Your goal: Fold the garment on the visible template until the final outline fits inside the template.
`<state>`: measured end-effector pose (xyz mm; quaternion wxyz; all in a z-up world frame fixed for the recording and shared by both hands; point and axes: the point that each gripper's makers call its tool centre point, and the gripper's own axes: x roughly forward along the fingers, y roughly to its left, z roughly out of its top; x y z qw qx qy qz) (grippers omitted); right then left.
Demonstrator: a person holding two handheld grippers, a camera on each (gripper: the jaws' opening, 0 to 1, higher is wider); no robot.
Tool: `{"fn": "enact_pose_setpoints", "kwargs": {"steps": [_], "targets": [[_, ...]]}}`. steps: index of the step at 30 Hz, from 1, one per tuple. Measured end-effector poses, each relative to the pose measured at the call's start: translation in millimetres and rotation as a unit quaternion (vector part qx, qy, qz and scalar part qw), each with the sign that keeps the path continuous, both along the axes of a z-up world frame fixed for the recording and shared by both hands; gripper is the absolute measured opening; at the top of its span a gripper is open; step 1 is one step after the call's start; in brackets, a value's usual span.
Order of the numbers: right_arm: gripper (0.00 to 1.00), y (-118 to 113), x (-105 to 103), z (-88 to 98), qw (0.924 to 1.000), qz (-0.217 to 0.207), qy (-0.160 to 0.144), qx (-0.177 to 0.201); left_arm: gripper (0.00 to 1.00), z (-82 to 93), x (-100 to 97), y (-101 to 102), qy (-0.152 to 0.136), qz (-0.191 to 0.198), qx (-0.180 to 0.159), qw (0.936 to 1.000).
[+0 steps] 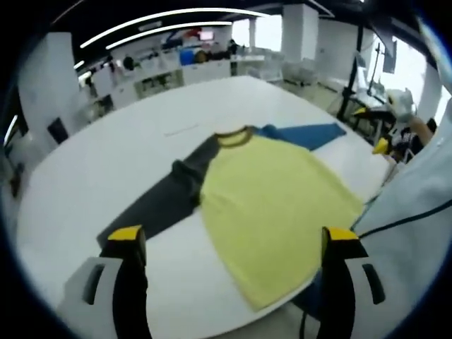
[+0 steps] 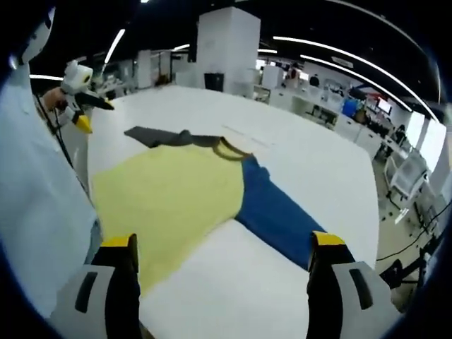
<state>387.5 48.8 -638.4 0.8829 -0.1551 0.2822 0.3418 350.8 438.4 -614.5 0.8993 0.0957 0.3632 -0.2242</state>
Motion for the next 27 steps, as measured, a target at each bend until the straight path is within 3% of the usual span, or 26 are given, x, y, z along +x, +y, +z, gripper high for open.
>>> {"fn": "enact_pose_setpoints", "kwargs": {"steps": [2,11,14,17,20,22,27], "targets": [[1.00,-7,5,-1.6,0.9998,-0.015,0.005,0.013,0.99,-0.3,3.0,0,0.001,0.003,0.000,1.0000],[1.00,-60,34,-13.9,0.9978,-0.065,0.010,0.002,0.99,-4.2,11.4,-1,0.012,0.008,-0.002,0.9999],[1.00,-76,45,-18.6,0.9948,-0.098,0.017,0.019,0.99,-3.7,12.6,-2,0.012,0.008,-0.004,0.9999],[0.95,-92,52,-25.0,0.9941,-0.106,0.020,0.007,0.99,-4.1,13.0,-2,0.014,0.007,-0.003,0.9999],[0.94,-110,62,-30.6,0.9908,-0.132,0.026,0.012,0.99,-4.1,14.7,0,0.012,0.011,-0.004,0.9999],[0.93,-118,71,-37.7,0.9862,-0.152,0.047,0.045,0.99,-4.5,15.8,1,0.012,0.012,-0.004,0.9998],[0.91,-131,79,-40.3,0.9822,-0.176,0.051,0.043,0.99,-4.8,17.6,1,0.014,0.009,-0.005,0.9999]]}}
